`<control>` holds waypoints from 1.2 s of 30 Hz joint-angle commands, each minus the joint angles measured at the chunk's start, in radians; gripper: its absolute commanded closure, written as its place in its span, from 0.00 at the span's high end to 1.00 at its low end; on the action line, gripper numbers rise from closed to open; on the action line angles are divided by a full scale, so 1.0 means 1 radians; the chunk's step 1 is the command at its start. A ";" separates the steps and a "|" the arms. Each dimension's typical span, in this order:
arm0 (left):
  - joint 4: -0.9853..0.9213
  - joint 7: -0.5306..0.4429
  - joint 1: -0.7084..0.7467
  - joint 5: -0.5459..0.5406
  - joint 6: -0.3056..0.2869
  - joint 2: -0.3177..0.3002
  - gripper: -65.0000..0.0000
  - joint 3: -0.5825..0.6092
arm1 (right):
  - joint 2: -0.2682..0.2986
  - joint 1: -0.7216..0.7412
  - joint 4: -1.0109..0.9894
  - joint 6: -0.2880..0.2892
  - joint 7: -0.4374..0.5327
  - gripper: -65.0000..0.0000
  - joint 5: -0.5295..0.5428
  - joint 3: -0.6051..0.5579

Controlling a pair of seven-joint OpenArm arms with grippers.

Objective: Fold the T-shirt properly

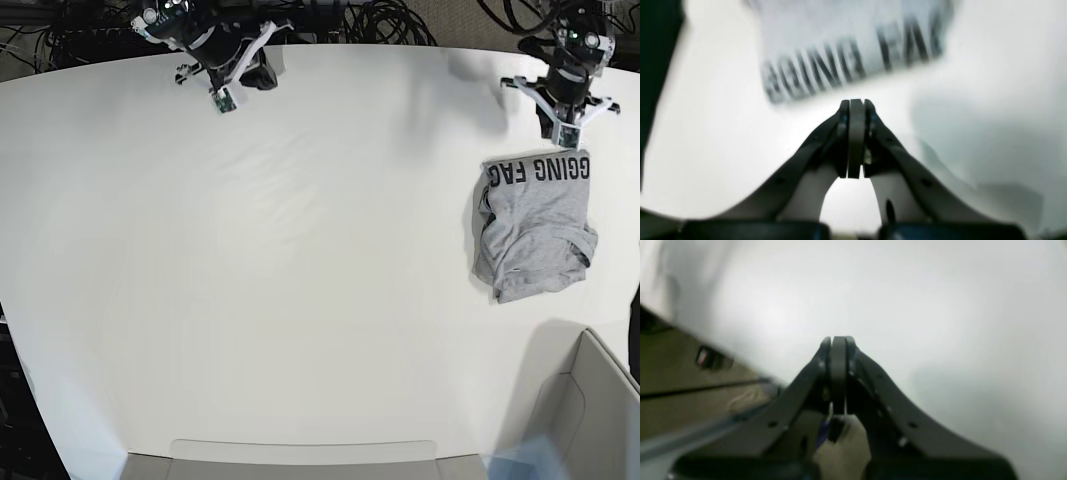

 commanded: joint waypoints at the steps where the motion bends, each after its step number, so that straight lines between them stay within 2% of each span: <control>1: 0.021 -0.023 0.031 -0.007 0.005 -0.013 0.00 -0.007 | 0.005 -0.037 0.018 0.008 0.037 0.00 0.009 0.001; 7: 0.014 -0.023 0.172 -0.007 0.005 0.016 0.00 -0.004 | 0.035 -0.241 0.016 0.008 0.155 0.00 -0.005 0.001; 13: -0.040 -0.029 0.269 -0.006 0.005 0.036 0.00 -0.009 | 0.029 -0.418 0.010 0.006 0.244 0.00 -0.128 0.038; 15: -0.104 -0.078 0.283 0.002 0.005 0.039 0.00 -0.001 | 0.002 -0.449 0.002 0.006 0.244 0.00 -0.140 0.053; 17: -0.200 -0.171 0.291 0.040 0.005 0.042 0.00 0.000 | -0.015 -0.465 -0.024 0.008 0.249 0.00 -0.140 0.071; 22: -0.482 -0.431 0.283 0.179 0.005 0.082 0.00 -0.004 | -0.018 -0.432 -0.162 0.008 0.250 0.00 -0.140 0.071; 25: -0.632 -0.546 0.249 0.240 0.005 0.097 0.00 -0.006 | -0.020 -0.384 -0.271 0.008 0.252 0.00 -0.140 0.070; 27: -0.730 -0.590 0.220 0.274 0.005 0.097 0.00 -0.006 | -0.034 -0.358 -0.332 0.008 0.266 0.00 -0.140 0.070; 31: -0.954 -0.658 0.123 0.327 0.005 0.090 0.00 -0.007 | -0.046 -0.304 -0.496 0.009 0.382 0.00 -0.142 0.070; 36: -1.194 -0.707 0.004 0.401 0.005 0.087 0.00 -0.007 | -0.046 -0.180 -0.720 0.017 0.398 0.00 -0.140 0.070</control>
